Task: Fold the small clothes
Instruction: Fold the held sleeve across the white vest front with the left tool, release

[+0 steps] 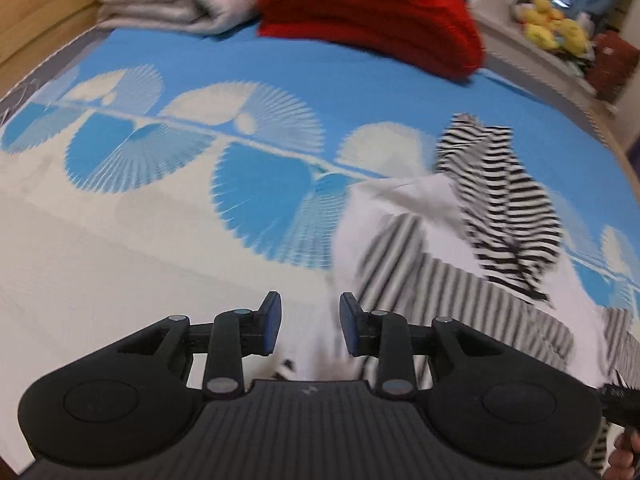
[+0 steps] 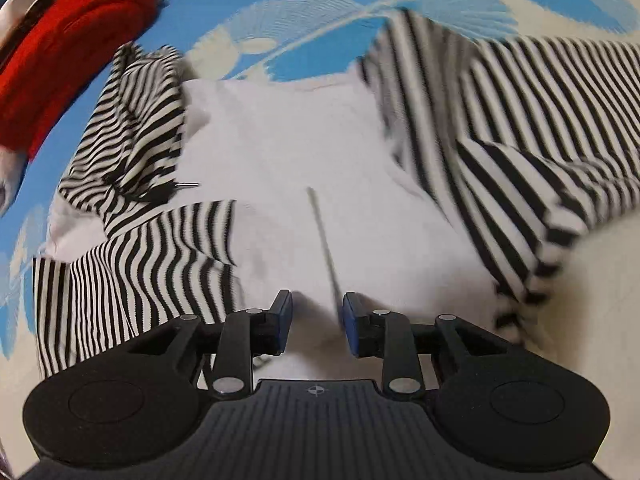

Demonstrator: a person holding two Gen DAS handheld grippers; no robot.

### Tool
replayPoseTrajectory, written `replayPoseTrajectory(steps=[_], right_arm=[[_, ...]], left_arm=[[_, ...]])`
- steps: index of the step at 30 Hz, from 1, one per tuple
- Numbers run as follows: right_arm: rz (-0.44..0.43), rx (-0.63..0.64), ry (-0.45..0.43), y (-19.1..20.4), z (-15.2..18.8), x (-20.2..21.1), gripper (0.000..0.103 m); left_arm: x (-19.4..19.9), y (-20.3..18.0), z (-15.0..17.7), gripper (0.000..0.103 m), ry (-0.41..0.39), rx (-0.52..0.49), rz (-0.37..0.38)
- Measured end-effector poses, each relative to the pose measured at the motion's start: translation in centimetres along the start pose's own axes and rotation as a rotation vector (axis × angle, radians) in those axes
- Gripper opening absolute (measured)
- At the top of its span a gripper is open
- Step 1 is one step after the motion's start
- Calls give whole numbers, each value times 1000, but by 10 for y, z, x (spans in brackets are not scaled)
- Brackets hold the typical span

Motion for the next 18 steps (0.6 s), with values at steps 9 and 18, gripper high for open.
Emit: replayPoseTrajectory(steps=[9,18], right_arm=[[-94,160,-361,33,-17,69,4],[139,-55,-211,-31,-21,54,10]], left_arm=[[-6,-5,2,36,30,6,36],[-19,-46,30,36,79,-137,80]])
Point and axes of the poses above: each gripper's, at about its wrist camera, not at the fingertips, and x roughly against the way its jaws point, y to its left, z to its underside, the point moved 2 cm from there along -x, roughly the way its jaws point, and after that the axes turned 8 degrees about -z, right-handed, at the moved point
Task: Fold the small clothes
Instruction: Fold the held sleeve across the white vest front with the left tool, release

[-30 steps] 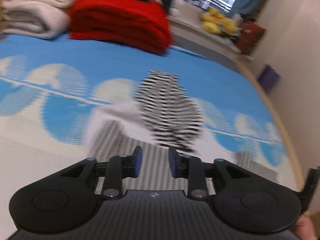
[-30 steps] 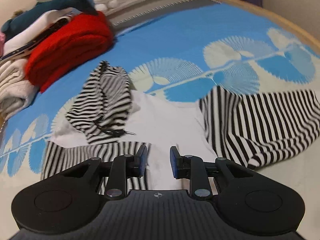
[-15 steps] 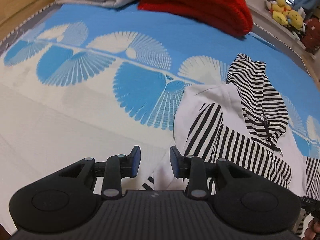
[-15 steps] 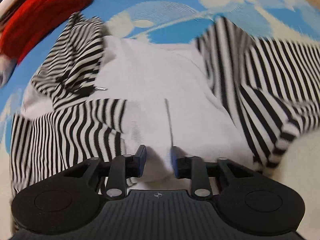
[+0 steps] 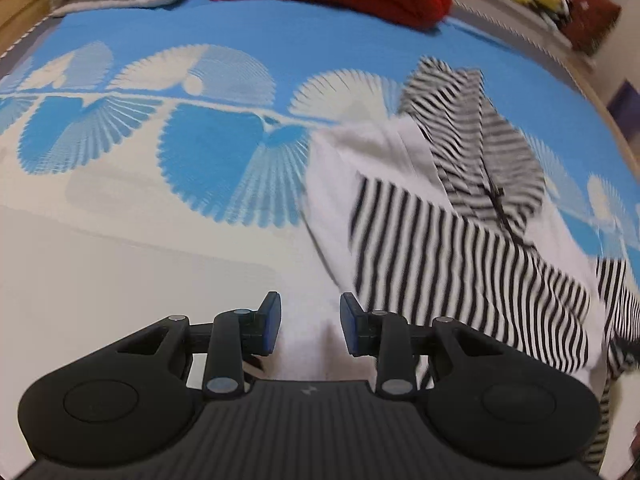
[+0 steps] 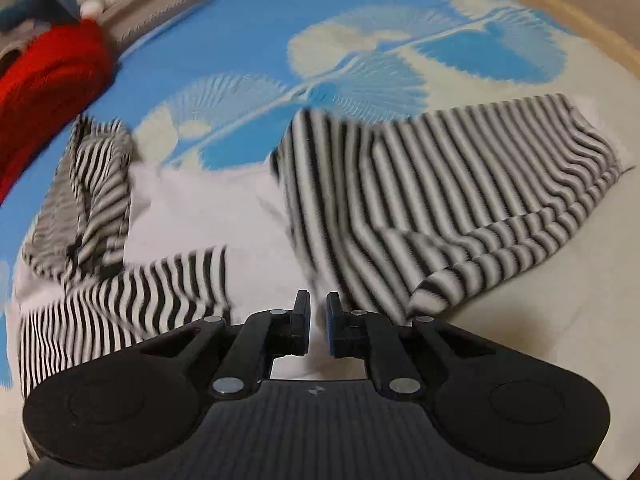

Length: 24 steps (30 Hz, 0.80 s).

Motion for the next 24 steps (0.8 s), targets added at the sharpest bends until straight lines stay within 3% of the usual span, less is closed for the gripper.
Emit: replayPoseTrajectory(steps=[3,4,6,8,9,10,12,17,24], right_arm=[[-74,58,-84,13,-7,13,12],[-114,63,-69,14,-5,13,14],[-163,77,60,17,4,-7,24],[-142,85,222,15,19,-33,28],[-124,83,243,12,25,-40,27],[-130,85,225,12,23,-38,27],[-117,116,197,17,15,-27,28],[-169,109,95,5,-2,4,29],[-146,121,11,-16,-20,32,30]], left_arm=[[-8,-20,13,36,25,-57,33],[-12,-25,17,36,33,-70,48],[-25,-35,28,36,56,-101,72],[-49,-41,43,36,132,-158,11],[-60,-41,51,41,166,-183,-30],[-61,-40,52,46,156,-182,-38],[-54,-41,48,45,150,-171,-41],[-26,-60,39,45,40,-203,-30],[-12,-88,36,46,-13,-244,-26]])
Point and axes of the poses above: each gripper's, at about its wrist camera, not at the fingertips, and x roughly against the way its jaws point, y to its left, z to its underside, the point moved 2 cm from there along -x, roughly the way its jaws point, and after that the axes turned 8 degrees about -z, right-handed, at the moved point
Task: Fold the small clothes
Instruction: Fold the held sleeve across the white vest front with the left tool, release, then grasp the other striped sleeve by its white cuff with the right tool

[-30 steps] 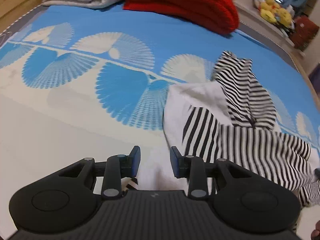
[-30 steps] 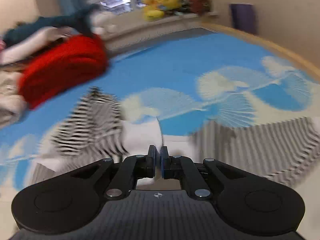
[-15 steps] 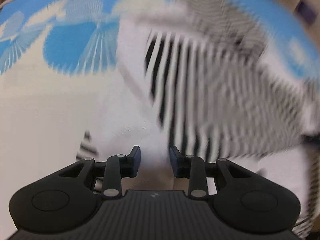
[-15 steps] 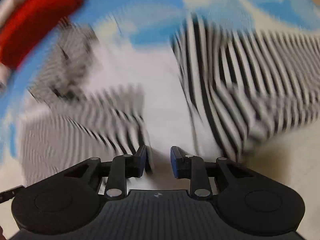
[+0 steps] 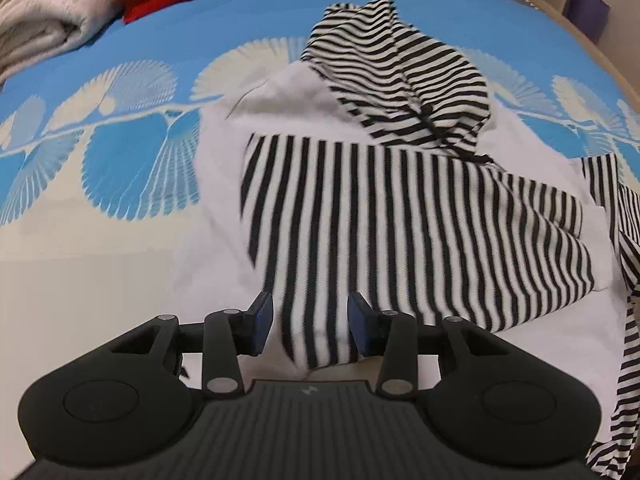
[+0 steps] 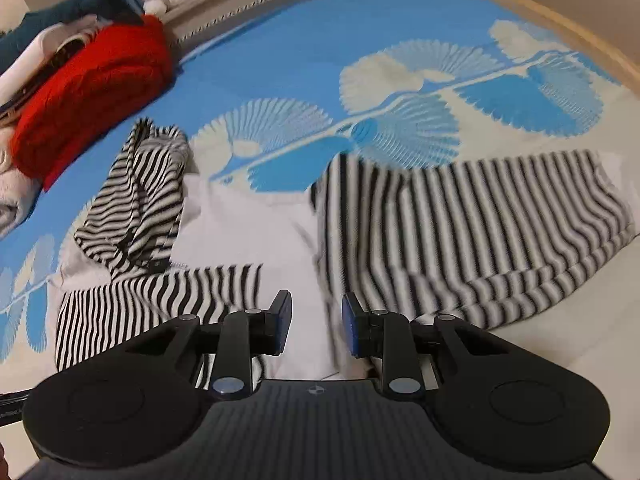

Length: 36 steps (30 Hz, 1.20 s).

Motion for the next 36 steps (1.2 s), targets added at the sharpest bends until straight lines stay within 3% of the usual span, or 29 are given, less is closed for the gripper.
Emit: replayPoseTrajectory(steps=[10,13,17,19,22,25,26,32,33,35,36], right_arm=[[65,-144,-100,-74,-14,33,29],[115,-235,-205,-114,-28,56,19],[179,-398,-299,-176,-35,79,22],[191,-477,-283,-201,-30,74,23],[162,-600,-184,-225,-14,48,26],[189,-692,-166,-236,-2,31,35],[202,-699,-179,-238,-1,28,41],[256,-612,-255,-228,-3,13,42],[268,-604,-274,-225,-3,11,38],[288,-603,-297,-227,-3,14,4],[305,-604,-320,-224,-3,16,4]], left_arm=[[-1,-8,-3,46,-3,-5,-7],[3,-6,-7,46,-16,11,-8],[9,-9,-12,46,-31,17,1],[11,-12,-13,46,-35,13,6],[14,-18,-16,46,-44,24,-2],[20,-24,-21,46,-66,38,-3],[23,-26,-23,46,-75,47,1],[37,-31,-32,46,-102,94,36],[38,-31,-33,46,-102,96,43],[40,-32,-33,46,-104,95,54],[41,-31,-33,46,-105,92,57]])
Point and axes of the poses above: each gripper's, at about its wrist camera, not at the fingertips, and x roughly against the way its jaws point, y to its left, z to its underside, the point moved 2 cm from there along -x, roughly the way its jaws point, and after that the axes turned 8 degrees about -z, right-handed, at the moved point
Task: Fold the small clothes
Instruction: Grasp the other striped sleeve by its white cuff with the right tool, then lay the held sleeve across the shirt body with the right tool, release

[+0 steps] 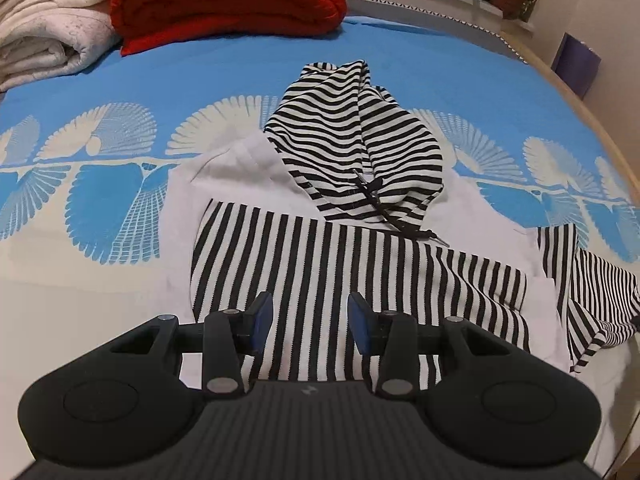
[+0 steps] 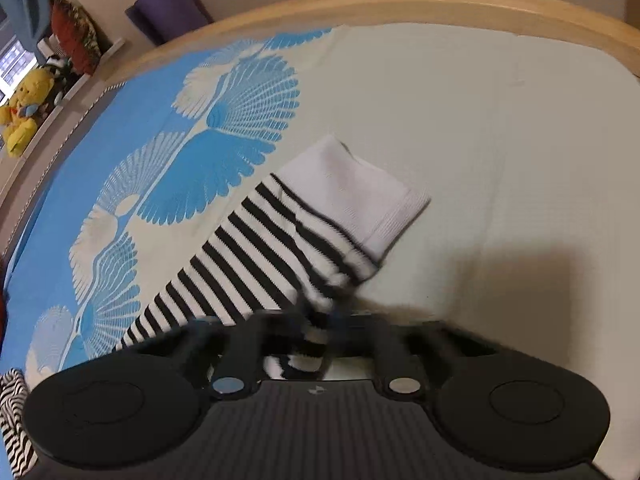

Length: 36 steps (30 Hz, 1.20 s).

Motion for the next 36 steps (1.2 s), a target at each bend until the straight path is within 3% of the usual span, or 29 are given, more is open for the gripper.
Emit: replayPoseTrajectory(steps=[3,6,9,12,14,15,16,18,19,20,23,26,33,36], right_arm=[[76,78,-148,18,-5,23,3],[104,288,-300,73,0,53,3],[-39,562,-450,154,36,97,3],[-313,820,-507,226,103,142,3],[-524,934,-434,258,148,161,3],[-636,975,-341,272,170,164,4],[-729,1008,-216,283,190,163,6],[-844,1065,148,301,234,150,14],[-845,1074,339,307,255,141,15],[-799,1083,469,309,275,135,15],[-663,1124,575,310,302,136,19],[-589,1125,519,317,293,151,22],[-547,857,186,308,214,143,31],[-448,791,212,296,199,117,33]], left_arm=[[3,7,-1,46,-5,1,5],[7,20,-4,46,-14,25,5],[11,35,-7,46,-23,50,-2],[13,53,-9,46,-24,79,-13],[14,66,-10,46,-24,101,-22],[14,73,-11,46,-24,114,-27],[15,79,-12,46,-23,125,-31],[16,92,-13,46,-22,149,-36],[16,96,-13,46,-22,156,-37],[17,101,-13,46,-21,163,-40],[17,111,-13,46,-19,176,-46],[17,117,-15,46,-21,184,-47],[8,137,-14,46,13,232,-45],[-5,137,-7,46,68,250,-3]])
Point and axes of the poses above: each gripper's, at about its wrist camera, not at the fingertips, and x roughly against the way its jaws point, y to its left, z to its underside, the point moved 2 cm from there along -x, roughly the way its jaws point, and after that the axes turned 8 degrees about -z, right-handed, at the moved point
